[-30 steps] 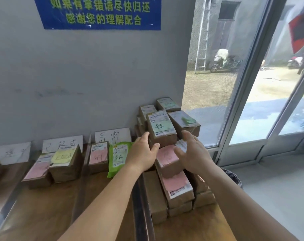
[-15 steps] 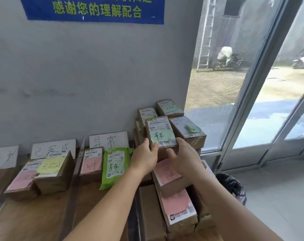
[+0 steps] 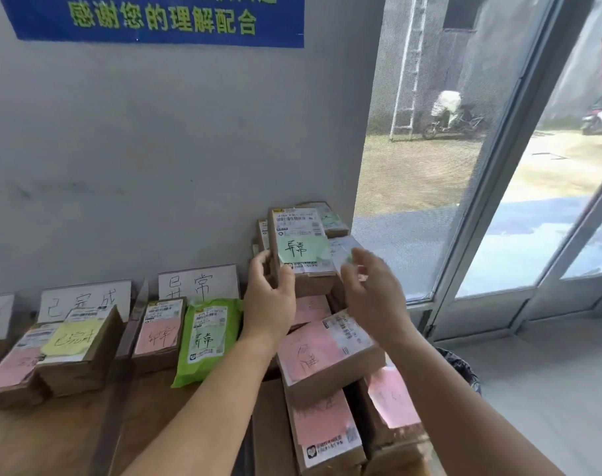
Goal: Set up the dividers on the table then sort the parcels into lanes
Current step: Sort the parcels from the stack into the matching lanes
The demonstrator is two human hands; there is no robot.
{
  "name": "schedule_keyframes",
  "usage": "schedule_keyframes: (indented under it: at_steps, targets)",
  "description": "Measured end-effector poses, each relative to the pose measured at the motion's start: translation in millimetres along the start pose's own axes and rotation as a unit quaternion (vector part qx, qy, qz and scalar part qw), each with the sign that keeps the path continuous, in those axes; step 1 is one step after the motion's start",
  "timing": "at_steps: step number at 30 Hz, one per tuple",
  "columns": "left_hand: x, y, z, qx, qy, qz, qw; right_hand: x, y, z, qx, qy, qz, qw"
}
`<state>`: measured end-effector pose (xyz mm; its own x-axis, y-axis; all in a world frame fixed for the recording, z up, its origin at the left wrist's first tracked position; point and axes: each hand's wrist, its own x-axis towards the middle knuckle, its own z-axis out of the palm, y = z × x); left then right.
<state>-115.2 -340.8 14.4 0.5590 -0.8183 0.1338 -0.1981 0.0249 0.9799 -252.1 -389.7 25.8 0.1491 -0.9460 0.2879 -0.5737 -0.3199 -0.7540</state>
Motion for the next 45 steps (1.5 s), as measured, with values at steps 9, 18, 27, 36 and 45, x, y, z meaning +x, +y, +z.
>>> schedule_keyframes:
  at_steps: [9,18,27,36,45]
  targets:
    - [10,-4,18,0.022,0.015,-0.021,0.999,56,61,-12,-0.028,-0.077,0.212,0.974]
    - [14,-8,21,0.044,0.014,-0.026,0.999,64,67,-11,-0.001,-0.128,0.206,0.97]
    - [7,-3,18,0.034,0.023,-0.022,0.999,60,64,-12,0.044,-0.092,0.194,0.976]
    - [-8,27,-7,-0.103,0.072,0.001,0.992,31,28,-28,0.108,-0.047,0.092,0.989]
    - [-43,59,-20,-0.11,0.081,0.064,0.989,-4,-23,3,0.075,-0.08,0.012,0.994]
